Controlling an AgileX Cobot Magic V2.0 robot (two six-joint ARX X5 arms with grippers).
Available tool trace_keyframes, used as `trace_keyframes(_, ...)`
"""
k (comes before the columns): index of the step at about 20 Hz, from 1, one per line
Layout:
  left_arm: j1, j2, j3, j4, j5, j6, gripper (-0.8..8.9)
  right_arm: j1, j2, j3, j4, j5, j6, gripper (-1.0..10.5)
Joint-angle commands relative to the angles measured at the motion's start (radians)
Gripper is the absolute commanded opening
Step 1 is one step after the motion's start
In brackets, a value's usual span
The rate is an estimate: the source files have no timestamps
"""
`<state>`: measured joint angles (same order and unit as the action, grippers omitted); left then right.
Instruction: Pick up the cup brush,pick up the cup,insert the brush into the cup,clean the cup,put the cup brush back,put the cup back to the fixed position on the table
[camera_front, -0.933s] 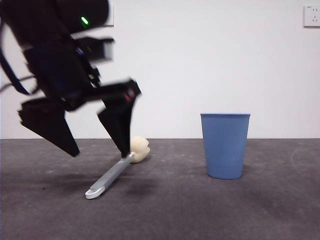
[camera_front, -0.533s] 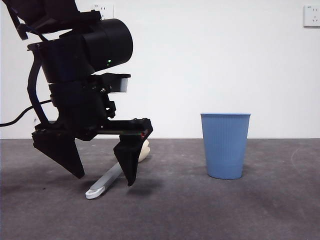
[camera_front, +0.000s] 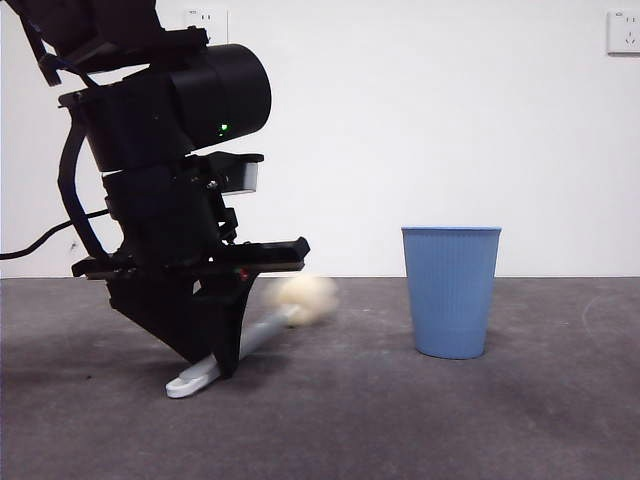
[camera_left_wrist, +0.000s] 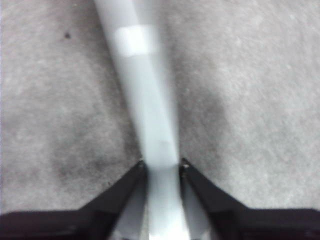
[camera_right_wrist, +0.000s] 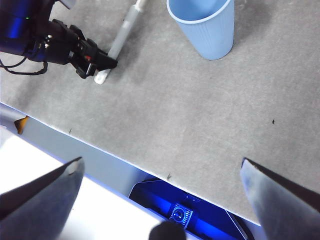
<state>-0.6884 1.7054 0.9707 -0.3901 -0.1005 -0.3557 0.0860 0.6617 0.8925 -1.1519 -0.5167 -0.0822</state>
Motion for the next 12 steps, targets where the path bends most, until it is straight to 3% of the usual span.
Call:
trace_keyframes(1, -0.006, 0.011, -0.001, -0.002, 0.008, -0.008, -0.08, 0.003, 0.0, 0.003, 0.005, -0.006, 0.007, 6.3)
trace_keyframes(7, -0.005, -0.045, -0.001, -0.051, -0.002, 0.014, -0.08, 0.007, 0.01, 0.003, 0.017, -0.009, 0.04, 5.9)
trace_keyframes(11, -0.004, -0.198, -0.001, -0.085, -0.002, 0.043, -0.08, 0.008, 0.066, 0.003, 0.056, -0.019, 0.073, 5.9)
trace_keyframes(12, -0.004, -0.25, -0.001, -0.11, -0.002, 0.056, -0.08, 0.008, 0.084, 0.002, 0.087, -0.055, 0.071, 5.9)
